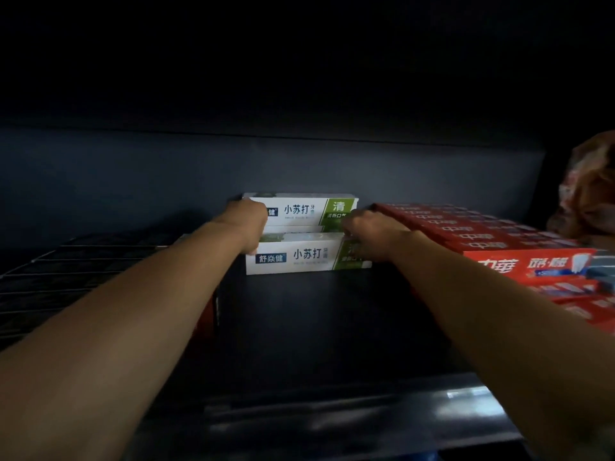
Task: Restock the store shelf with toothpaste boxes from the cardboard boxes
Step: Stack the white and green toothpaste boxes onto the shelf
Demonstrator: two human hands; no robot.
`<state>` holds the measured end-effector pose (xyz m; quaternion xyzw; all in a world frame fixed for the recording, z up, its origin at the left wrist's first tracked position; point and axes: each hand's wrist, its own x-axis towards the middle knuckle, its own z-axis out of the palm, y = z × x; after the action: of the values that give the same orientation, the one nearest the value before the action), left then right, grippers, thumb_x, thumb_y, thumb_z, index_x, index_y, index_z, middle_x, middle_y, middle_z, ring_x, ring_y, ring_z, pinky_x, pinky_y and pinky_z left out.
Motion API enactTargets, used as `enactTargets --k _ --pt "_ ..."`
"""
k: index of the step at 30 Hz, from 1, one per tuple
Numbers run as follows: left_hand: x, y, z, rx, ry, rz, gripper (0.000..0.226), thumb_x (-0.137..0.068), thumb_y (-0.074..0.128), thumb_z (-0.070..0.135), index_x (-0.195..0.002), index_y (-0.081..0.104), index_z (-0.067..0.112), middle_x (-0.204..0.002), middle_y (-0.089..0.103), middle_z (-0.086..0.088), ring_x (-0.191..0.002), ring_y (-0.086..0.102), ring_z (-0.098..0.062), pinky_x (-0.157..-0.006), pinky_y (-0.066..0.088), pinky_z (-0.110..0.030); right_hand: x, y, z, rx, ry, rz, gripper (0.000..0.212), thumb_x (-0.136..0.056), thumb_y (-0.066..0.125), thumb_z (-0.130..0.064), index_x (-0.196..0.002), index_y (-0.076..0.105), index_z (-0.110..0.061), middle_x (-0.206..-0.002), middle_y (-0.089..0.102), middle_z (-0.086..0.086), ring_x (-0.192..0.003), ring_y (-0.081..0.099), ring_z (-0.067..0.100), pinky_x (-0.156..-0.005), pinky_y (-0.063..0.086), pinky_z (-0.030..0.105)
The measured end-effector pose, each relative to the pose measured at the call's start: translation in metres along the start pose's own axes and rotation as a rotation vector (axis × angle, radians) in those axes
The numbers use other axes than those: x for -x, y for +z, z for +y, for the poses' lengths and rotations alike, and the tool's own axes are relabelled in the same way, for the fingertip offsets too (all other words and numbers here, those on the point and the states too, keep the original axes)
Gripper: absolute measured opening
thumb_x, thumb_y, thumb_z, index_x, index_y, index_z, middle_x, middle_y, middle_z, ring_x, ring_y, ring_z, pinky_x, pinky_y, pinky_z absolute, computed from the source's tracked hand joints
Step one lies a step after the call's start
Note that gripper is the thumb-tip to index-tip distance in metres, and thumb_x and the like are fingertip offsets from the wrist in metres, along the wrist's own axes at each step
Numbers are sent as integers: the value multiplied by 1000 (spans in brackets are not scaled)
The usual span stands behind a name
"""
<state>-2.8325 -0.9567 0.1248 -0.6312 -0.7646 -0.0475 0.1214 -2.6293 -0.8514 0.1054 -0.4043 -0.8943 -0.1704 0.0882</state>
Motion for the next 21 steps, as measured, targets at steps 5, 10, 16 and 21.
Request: enactTargets --k 5,10,16,21 --pt "-16 7 0 -87 -37 71 24 -87 57 -1 -109 64 4 -119 58 -16 -106 60 -31 -84 48 -32 -17 6 4 -1 40 -7 31 -88 58 -8 -117 51 -15 -126 52 9 -112 54 25 -92 48 36" --pt "-23 15 -1 -187 -54 86 27 -90 48 -3 -114 58 4 -120 57 -14 -109 58 -29 -84 48 -32 -29 13 -2 -13 39 8 37 -89 56 -8 -125 48 -13 -133 50 11 -119 51 27 -98 44 37" --pt "-24 17 -3 -179 -45 12 33 -90 49 0 -123 53 3 -126 54 -14 -113 57 -28 -88 48 -31 -33 14 -3 -22 32 -6 37 -92 53 -8 -129 47 -12 -137 47 12 -123 49 27 -101 42 37" --pt "-14 9 -7 -108 -42 -42 24 -88 53 2 -112 57 4 -117 57 -13 -100 59 -25 -74 46 -28 -23 7 -6 -13 28 -51 40 -93 52 -10 -132 45 -14 -138 46 9 -123 49 26 -99 42 35"
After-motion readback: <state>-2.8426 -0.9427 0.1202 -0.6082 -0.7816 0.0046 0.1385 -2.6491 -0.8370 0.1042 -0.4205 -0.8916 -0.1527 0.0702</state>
